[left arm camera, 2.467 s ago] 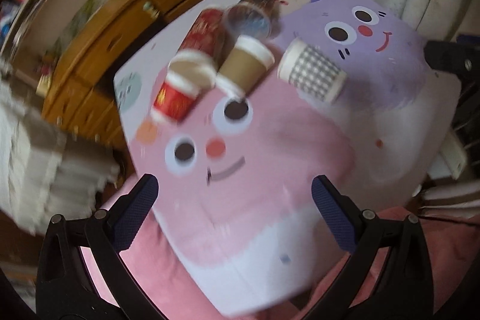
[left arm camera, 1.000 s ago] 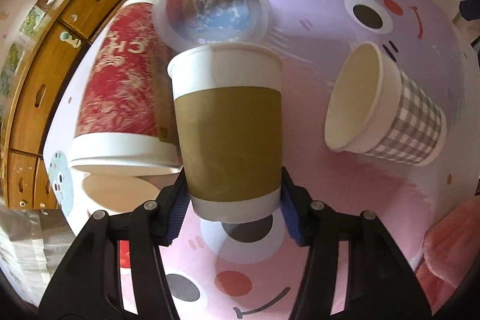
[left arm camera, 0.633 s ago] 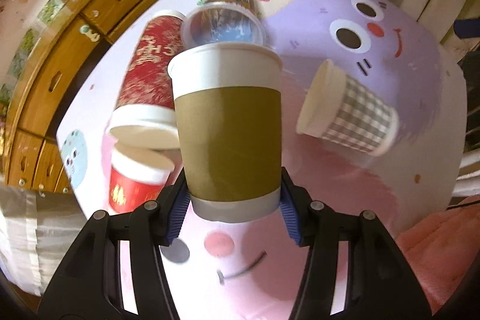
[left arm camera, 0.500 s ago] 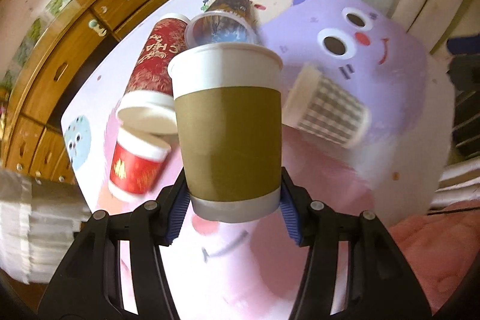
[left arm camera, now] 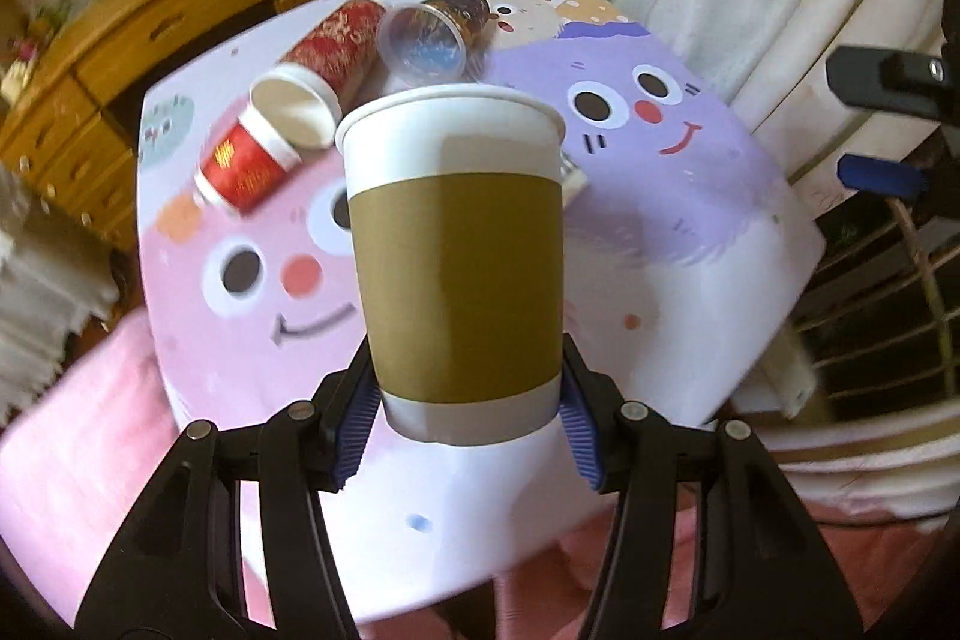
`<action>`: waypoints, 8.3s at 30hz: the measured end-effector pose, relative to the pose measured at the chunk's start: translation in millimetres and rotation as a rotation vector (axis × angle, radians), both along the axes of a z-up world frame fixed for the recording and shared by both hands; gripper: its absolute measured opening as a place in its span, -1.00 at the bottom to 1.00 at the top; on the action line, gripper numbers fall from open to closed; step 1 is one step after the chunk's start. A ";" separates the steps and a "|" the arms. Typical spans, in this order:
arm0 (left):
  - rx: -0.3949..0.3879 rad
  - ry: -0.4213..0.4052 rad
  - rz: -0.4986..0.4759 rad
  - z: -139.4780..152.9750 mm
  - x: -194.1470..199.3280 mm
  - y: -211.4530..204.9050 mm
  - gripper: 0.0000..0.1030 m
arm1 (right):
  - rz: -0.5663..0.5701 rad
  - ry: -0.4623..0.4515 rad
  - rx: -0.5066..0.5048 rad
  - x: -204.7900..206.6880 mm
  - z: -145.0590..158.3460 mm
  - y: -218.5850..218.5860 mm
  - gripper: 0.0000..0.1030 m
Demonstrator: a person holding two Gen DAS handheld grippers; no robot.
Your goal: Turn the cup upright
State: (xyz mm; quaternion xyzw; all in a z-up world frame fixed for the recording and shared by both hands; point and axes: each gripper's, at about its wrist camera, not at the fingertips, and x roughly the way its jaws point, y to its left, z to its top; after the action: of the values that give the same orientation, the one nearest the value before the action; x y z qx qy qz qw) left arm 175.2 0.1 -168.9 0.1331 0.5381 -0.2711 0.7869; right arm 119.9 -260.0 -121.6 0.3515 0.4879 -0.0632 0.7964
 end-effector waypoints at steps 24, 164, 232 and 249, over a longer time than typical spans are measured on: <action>-0.012 0.361 0.392 -92.4 -35.4 -78.0 0.00 | 0.351 0.141 -0.032 51.8 -11.3 -63.0 1.00; -0.059 -0.053 0.457 25.5 -48.3 37.8 0.33 | 0.502 -0.043 -0.337 -64.7 -109.7 29.4 0.89; -0.074 -0.354 0.581 154.6 -214.5 -74.1 0.98 | 0.315 -0.191 -0.431 -187.7 115.6 -39.6 0.99; -0.069 -0.355 0.578 153.3 -215.0 -76.3 0.98 | 0.307 -0.186 -0.430 -185.1 113.9 -42.1 0.99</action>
State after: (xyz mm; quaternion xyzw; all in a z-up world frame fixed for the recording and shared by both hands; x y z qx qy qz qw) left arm -39.8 -76.2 -15.6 -0.0064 0.3986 -0.0277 0.9167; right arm -65.1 -302.1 -7.7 0.1009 0.4356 -0.0113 0.8944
